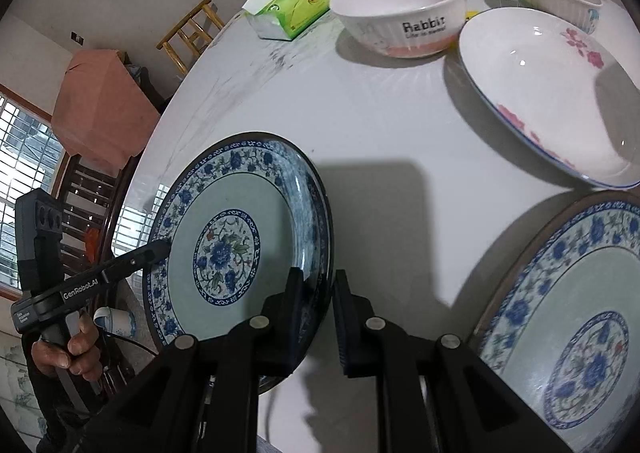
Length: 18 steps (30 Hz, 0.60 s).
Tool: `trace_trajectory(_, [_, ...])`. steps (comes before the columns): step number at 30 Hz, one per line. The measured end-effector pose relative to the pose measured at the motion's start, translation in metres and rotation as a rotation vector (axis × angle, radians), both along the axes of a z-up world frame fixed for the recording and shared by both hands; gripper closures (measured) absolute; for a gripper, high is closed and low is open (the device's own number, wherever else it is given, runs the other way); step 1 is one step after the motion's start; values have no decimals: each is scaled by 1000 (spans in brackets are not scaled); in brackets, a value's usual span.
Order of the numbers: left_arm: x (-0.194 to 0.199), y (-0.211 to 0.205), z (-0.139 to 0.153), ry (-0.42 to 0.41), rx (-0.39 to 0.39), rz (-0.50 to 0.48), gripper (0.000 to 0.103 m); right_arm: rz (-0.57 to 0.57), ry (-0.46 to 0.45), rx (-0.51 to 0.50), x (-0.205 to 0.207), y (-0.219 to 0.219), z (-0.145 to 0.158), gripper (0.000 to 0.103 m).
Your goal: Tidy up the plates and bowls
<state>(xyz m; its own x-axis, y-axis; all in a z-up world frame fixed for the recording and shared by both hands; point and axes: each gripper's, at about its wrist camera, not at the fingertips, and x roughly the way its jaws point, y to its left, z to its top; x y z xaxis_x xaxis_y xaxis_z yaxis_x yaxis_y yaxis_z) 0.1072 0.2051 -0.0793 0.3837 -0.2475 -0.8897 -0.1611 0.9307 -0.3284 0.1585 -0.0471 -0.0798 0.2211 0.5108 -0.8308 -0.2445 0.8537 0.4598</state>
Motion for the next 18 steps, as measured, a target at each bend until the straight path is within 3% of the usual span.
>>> trace_trajectory(18, [4, 12, -17, -16, 3, 11, 84, 1, -29, -9, -5, 17, -13, 86])
